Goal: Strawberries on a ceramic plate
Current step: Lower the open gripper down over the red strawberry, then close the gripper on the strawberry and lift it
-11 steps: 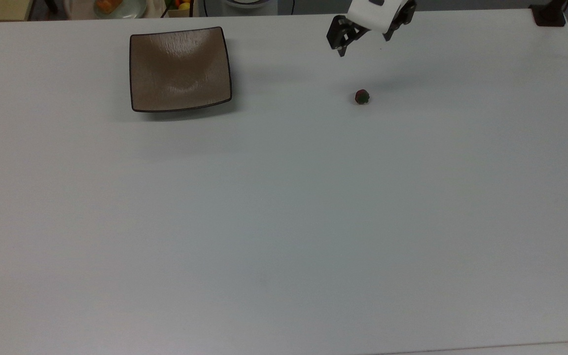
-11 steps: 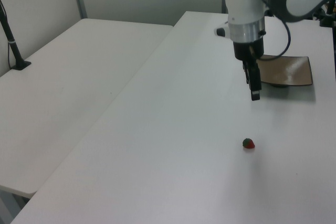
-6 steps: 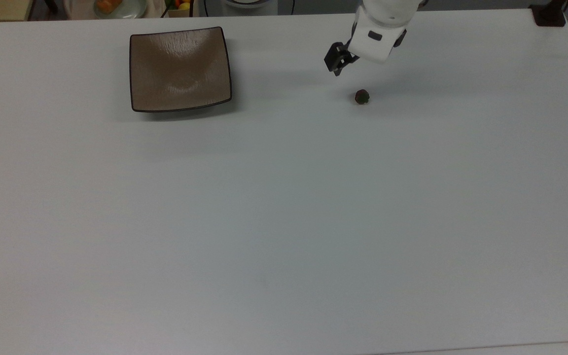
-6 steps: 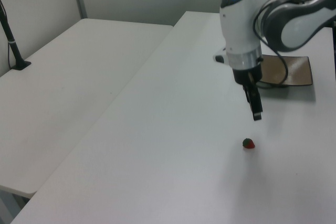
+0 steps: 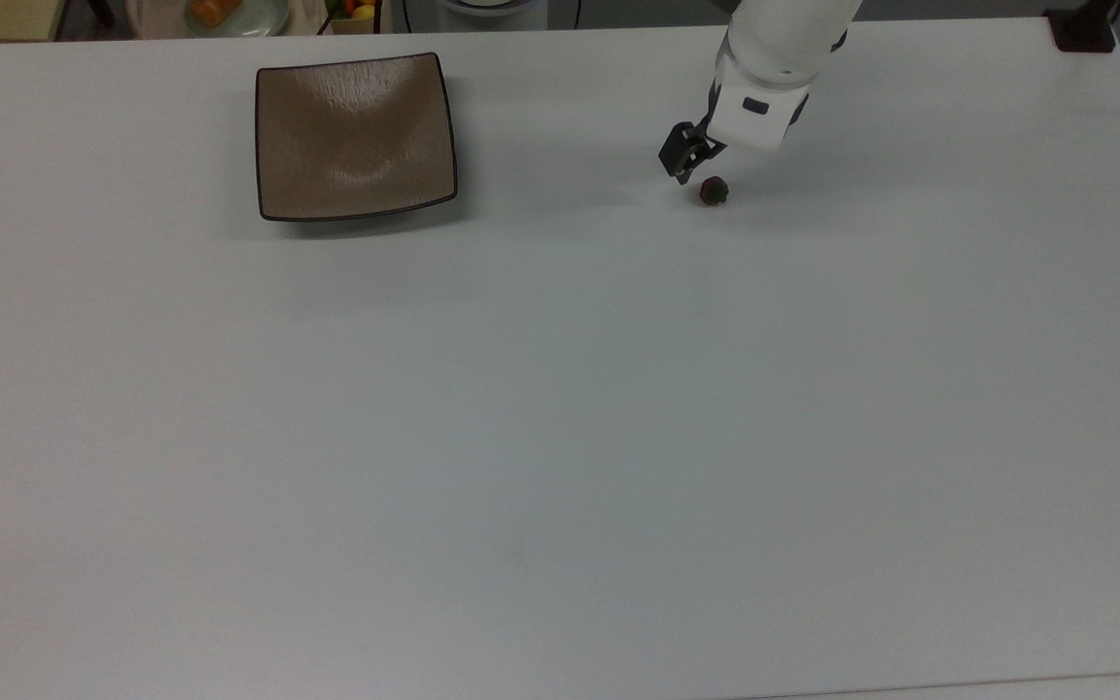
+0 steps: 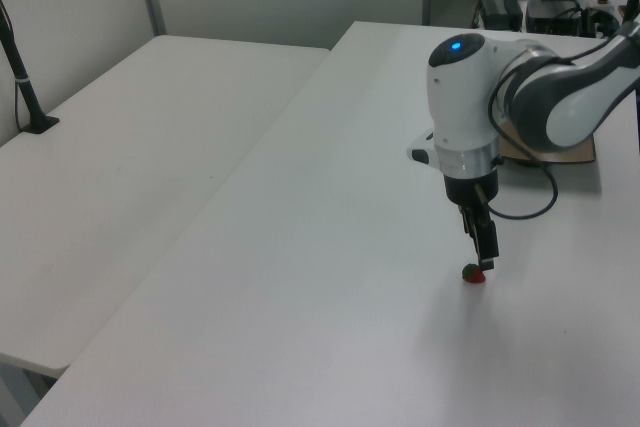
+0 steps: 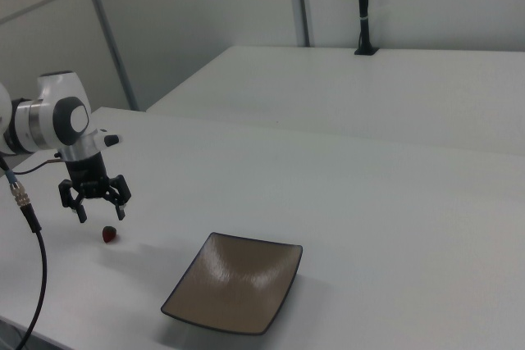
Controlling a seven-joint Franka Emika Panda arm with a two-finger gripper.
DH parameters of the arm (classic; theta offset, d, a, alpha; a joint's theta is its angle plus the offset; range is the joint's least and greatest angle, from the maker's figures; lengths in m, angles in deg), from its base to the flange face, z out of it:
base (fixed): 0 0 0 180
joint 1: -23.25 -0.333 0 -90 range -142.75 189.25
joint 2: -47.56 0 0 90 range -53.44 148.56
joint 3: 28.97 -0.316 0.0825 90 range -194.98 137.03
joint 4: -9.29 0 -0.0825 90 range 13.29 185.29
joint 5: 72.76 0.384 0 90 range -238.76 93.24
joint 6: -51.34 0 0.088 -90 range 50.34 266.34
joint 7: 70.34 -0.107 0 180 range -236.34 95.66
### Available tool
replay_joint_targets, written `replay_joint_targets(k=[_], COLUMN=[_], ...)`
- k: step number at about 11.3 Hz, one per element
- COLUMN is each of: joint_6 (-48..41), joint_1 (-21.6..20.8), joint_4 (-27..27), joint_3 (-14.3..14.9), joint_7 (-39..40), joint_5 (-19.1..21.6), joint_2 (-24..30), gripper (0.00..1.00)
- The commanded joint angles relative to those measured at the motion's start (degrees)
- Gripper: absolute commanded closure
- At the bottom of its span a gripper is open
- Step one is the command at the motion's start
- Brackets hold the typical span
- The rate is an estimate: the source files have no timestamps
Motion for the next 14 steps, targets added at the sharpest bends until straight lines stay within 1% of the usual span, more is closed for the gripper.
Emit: replay_joint_targets(k=[1, 2, 3, 5, 6, 7, 8, 10, 13, 14], joint_6=[9.10, 9.38, 9.47, 9.48, 9.48, 9.48, 9.48, 9.39, 8.60, 8.51], joint_1=[-1.76, -1.94, -1.95, -1.95, -1.95, -1.95, -1.95, -1.95, -1.77, -1.42], joint_4=[4.49, 4.59, 4.59, 4.50, 4.50, 4.50, 4.50, 4.42, 3.63, 2.58], joint_3=[0.21, 0.21, 0.21, 0.21, 0.21, 0.21, 0.21, 0.21, 0.21, 0.21], joint_7=[-4.40, -5.54, -5.99, -5.99, -5.99, -5.99, -5.99, -5.99, -6.17, -6.17], joint_5=[-3.89, -5.64, -6.87, -7.06, -7.06, -7.06, -7.06, -7.06, -6.80, -6.45], joint_2=[-0.89, -1.33, -1.51, -1.60, -1.60, -1.60, -1.60, -1.60, -0.64, -0.20], gripper=[0.00, 0.01, 0.12, 0.36, 0.53, 0.66, 0.77, 0.84, 0.84, 0.84])
